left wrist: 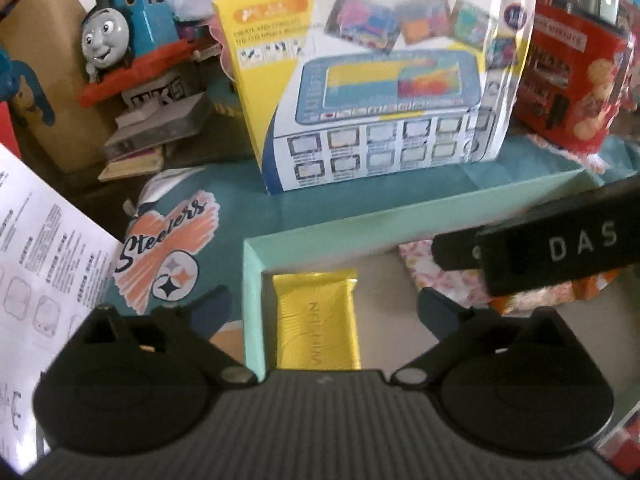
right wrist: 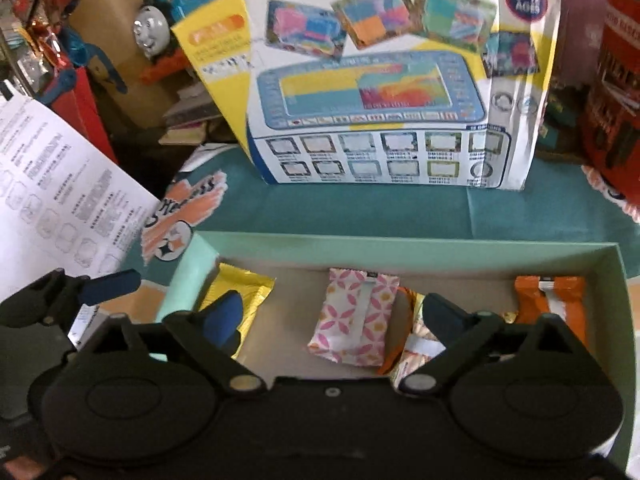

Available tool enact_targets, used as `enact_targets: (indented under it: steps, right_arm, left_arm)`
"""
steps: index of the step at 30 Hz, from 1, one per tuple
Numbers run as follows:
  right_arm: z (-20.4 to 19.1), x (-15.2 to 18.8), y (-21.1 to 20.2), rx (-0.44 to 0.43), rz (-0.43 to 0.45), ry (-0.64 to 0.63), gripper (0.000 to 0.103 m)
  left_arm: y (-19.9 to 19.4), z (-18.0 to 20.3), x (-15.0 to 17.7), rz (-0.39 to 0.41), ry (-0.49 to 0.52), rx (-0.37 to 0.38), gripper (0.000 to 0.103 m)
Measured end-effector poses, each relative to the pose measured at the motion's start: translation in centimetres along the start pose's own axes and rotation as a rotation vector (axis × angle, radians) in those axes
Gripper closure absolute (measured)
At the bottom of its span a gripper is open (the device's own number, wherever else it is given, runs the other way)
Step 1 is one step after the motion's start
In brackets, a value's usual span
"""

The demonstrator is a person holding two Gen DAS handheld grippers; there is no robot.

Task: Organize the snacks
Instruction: 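Lift both packets into the green box and open both grippers, then move both open grippers back to the snack pile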

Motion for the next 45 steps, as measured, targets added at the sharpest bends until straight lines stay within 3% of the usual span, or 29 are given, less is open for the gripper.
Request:
enact_targets:
  steps: [8,22,28,32,35,40,44,45]
  right_arm:
    - [-1.8,2.2,-5.4,-0.002,0.038,-0.023,0.000]
    - [-4.4,13.3,-11.3,-0.028,-0.028,0.020,0.000]
    - [-5.8,17.5,-12.1,-0.063,-0.060,0.036,0.000]
    - [-7.0,19.2,-11.7,-0.069,-0.072,0.050,0.000]
    - [-7.8,19.7,-11.0,-0.060,-0.082,0.037,0.009]
    - [-8.4,19.9,-9.8,-0.059,-0.117,0.047,0.026]
    - [-9.3,19.5,-9.0,-0.057,-0.133,0.033,0.030]
    - [-9.6,19.4,-8.8,-0.058,-0.135,0.028,0.031]
  left_arm:
    - [-5.8,-0.3,2.1,0.027,-0.024,0.024,0.000]
    - [-12.7,-3.9,14.0,-0.066,-0.117,0.046,0.000]
    - [-12.8,-5.9,18.3,-0.126,-0.168,0.034,0.000]
    - [-12.2,-5.9,20.0,-0.131,-0.119,-0.022,0.000]
    - [-11.5,-6.3,20.5,-0.128,-0.088,-0.050,0.000]
    - [-9.9,-7.0,20.0,-0.130,-0.048,-0.011,0.000]
    - [-8.4,-6.5,19.3,-0.127,0.013,0.035,0.004]
    - [-8.0,-6.3,19.2,-0.127,0.025,0.046,0.010]
Point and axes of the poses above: each gripper's, at about its wrist camera, not at the fingertips, and y roughly the way its jaws point, z to its right, x to its underside, the point moved 1 cm from there along y, roughly the way its jaws point, and after that the axes turned 3 degrees about -y, right-handed, at the moved point
